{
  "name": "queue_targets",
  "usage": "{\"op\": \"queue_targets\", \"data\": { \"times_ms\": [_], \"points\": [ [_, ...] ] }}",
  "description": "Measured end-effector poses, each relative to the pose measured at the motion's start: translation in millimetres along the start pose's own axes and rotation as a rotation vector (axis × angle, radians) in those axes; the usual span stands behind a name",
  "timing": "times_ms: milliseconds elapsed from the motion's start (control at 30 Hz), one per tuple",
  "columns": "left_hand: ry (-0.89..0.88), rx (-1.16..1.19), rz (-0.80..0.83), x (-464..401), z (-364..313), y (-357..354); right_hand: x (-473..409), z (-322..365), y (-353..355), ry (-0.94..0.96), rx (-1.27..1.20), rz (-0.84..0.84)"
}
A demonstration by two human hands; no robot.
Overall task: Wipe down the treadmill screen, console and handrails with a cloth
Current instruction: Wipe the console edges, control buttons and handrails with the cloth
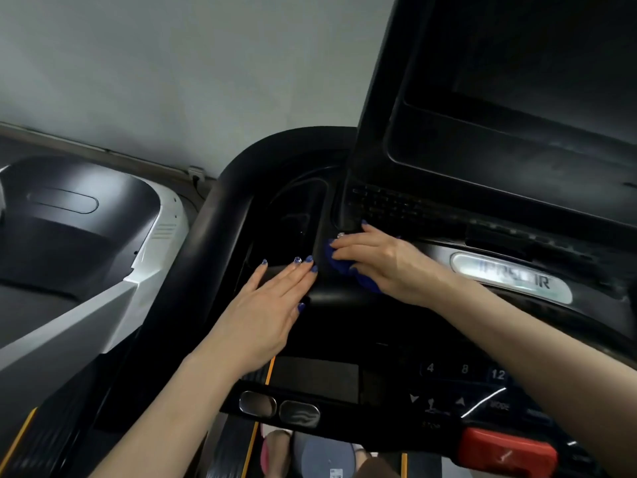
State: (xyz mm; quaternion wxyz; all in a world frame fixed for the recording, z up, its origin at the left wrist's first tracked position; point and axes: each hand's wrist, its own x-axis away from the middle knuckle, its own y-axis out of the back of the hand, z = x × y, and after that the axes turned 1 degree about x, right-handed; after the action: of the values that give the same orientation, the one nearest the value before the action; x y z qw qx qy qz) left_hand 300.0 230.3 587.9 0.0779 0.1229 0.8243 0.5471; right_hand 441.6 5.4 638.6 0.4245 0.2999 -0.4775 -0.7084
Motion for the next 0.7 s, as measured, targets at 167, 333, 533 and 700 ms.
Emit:
{"op": "queue_targets", "data": {
  "times_ms": [167, 333, 533, 700],
  "points": [
    [-0.018, -0.094, -0.046, 6.9, 6.6, 5.2, -15.1, -2.4, 0.2, 0.091, 0.132, 0.032],
    [-0.022, -0.186, -0.104, 10.0, 15.3, 20.1, -48.3, 4.0, -13.8, 0.108, 0.438, -0.09],
    [0.06, -0.233, -0.118, 19.4, 35.3, 34.0, -80.5, 6.5, -14.5, -0.048, 0.691, -0.042],
    [0.086, -0.267, -0.11, 25.9, 43.0, 34.4, -105.6, 17.3, -10.2, -0.204, 0.82, -0.014]
  ]
}}
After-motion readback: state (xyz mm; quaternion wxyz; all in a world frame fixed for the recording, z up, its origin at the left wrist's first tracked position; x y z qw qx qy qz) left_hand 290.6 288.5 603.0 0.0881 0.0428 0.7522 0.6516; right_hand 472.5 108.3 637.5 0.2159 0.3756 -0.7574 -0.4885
